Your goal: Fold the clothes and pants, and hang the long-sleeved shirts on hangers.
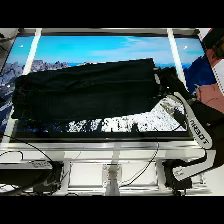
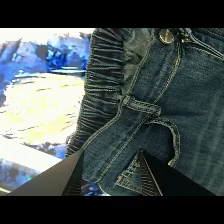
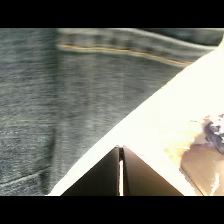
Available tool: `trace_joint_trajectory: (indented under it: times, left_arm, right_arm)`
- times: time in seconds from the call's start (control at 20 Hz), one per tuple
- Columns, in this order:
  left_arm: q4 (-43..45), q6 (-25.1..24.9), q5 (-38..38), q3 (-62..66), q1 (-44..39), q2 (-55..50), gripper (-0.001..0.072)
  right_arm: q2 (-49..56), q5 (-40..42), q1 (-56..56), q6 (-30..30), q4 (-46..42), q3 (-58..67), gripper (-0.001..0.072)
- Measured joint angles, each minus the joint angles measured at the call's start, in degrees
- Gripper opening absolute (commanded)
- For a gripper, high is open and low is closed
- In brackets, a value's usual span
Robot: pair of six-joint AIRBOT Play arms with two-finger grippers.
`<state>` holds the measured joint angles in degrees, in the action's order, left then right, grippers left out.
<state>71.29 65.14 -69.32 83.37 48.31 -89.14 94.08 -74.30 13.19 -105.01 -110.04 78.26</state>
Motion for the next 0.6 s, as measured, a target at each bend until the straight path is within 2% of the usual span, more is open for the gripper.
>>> trace_joint_trajectory:
  times: [0.05,0.15,0.45,0.6]
  left_arm:
    - [0.0,0.1,-0.3,0.0,0.0,0.0,0.0373]
    - [0.0,0.4,-0.5,0.0,0.0,0.0,0.0373]
    - [0.0,0.5,-0.8,0.0,0.0,0.0,0.0374]
    - [0.0,0.5,-0.8,0.0,0.0,0.0,0.0374]
  right_arm:
    - [-0.9,0.5,0.0,-1.2,0.0,0.0,0.0085]
    - [-2.1,2.9,0.0,-2.3,2.4,0.0,0.0493]
    - [-0.5,8.2,0.0,-1.7,10.1,0.0,0.0508]
    - [1.4,9.5,0.0,-1.5,10.8,0.0,0.0483]
